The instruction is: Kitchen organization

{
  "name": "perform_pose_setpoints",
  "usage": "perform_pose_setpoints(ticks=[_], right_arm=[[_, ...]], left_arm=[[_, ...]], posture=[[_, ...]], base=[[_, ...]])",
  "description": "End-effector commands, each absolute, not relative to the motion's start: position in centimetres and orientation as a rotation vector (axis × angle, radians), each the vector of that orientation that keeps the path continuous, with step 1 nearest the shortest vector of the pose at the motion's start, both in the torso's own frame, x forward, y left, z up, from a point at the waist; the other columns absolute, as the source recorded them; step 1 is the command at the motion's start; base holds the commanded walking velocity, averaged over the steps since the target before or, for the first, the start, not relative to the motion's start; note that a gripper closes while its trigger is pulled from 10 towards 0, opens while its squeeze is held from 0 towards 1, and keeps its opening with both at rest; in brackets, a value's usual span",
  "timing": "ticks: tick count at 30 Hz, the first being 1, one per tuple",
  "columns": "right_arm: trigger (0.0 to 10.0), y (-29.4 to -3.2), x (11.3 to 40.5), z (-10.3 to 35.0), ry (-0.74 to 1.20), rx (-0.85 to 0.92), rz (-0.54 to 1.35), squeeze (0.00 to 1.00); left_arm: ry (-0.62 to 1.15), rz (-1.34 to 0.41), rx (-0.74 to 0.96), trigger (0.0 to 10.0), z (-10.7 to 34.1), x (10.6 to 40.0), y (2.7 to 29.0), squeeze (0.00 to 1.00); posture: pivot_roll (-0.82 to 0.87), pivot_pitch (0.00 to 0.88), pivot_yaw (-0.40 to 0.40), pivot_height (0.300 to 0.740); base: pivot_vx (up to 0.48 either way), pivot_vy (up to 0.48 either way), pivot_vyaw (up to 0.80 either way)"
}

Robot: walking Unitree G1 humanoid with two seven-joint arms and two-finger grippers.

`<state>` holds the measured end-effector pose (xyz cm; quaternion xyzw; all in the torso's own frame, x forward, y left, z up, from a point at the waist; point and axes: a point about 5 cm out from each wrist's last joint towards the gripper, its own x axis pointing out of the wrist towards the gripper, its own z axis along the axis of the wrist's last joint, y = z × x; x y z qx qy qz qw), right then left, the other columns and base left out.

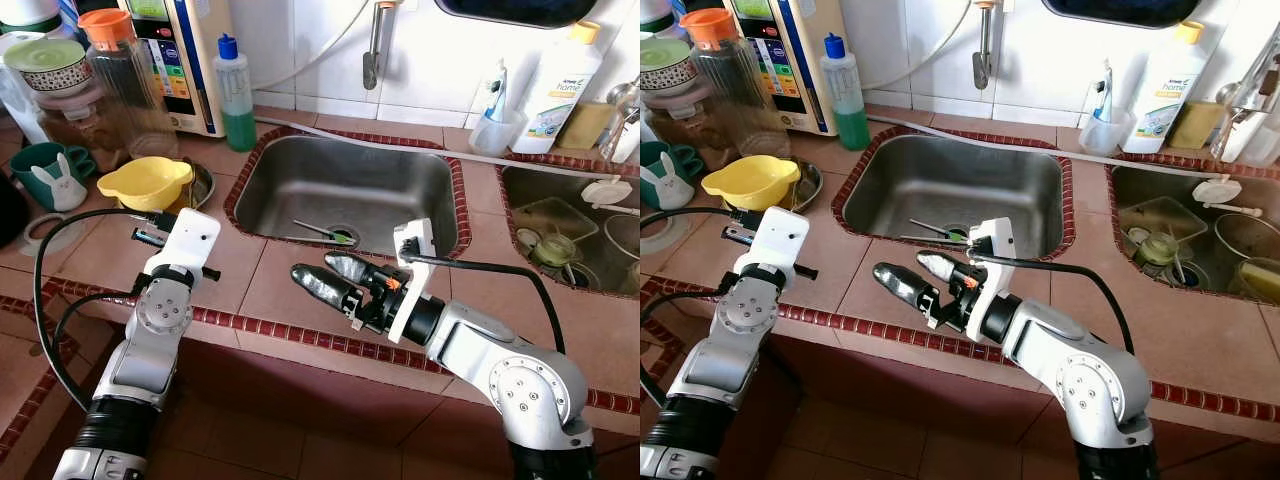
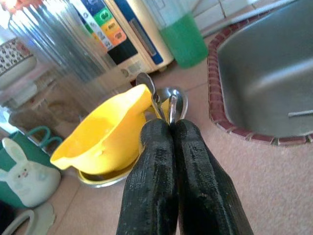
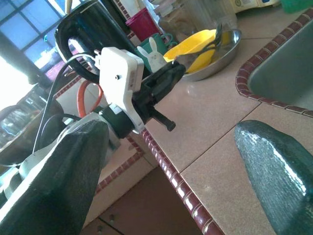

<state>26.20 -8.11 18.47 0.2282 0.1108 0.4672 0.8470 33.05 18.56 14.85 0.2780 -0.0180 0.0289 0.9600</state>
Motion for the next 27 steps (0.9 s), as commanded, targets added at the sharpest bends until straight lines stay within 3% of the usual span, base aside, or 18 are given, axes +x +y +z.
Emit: perform_pose_setpoints(ticks=[1, 27], right_arm=[[10.0, -7.9, 26.1, 18.6, 0.232, 0.476, 1.005, 0.0], [10.0, -7.8, 26.3, 18.5, 0.235, 0.478, 1.003, 0.0]], left_arm=[[-0.056, 0.056, 0.576, 0.0, 15.3, 32.8, 18.3, 0.0], [-0.073, 0.022, 0.62, 0.0, 14.6, 30.8, 17.3, 0.0]], posture=[[0.01, 0.08, 0.018, 0.74], [0.02, 0.079, 0.014, 0.74]], base=[[0.0, 0.0, 0.0], [0.0, 0.0, 0.0]])
